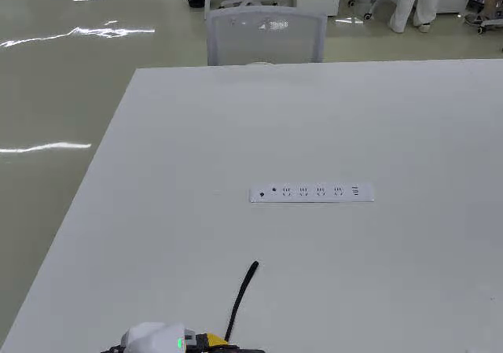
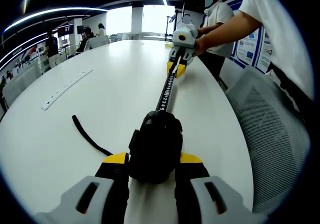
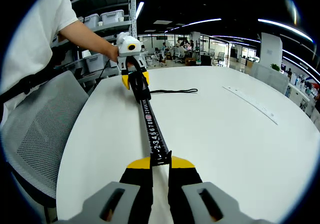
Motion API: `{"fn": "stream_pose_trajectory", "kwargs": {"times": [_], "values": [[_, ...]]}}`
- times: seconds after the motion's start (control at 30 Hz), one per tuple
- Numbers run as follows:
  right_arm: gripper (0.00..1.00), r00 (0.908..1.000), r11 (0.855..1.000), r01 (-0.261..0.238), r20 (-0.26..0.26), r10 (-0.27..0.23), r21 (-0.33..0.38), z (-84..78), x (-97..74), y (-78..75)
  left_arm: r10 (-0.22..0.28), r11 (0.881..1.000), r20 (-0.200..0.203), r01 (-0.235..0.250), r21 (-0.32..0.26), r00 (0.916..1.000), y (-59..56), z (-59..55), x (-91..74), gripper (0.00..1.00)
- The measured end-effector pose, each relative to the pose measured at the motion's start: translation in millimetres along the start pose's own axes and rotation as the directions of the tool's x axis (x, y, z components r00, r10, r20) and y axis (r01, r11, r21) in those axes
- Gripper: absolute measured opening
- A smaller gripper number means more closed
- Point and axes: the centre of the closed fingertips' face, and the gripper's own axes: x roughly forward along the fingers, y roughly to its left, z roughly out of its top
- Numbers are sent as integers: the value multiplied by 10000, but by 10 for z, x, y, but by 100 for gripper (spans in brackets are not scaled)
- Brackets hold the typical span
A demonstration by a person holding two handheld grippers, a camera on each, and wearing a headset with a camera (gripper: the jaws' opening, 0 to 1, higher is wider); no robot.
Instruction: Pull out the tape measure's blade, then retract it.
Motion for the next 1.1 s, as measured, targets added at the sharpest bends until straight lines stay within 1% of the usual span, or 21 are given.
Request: {"fn": "stream_pose_trajectory", "kwargs": {"times": [0.23,0.37,0.43,0.57,1.1], "values": [[7,10000,10000,55,-30,-54,28,0,-69,-17,2,10000,-32,-2,-2,10000,1,-3,-3,31],[7,10000,9999,84,-26,-84,69,-35,-114,-44,-4,10000,-31,4,-27,10000,1,-6,-4,31],[7,9999,9999,123,-36,-122,51,-19,-142,-42,-6,10000,-39,5,-25,10000,-1,-6,-3,31],[7,9998,9998,170,-46,-170,78,-44,-199,-62,2,10000,-58,-2,-23,10000,-4,-4,-4,31],[7,9996,9995,263,-93,-261,171,-88,-311,-81,-3,10000,-120,3,-36,9999,0,-7,-2,31]]}}
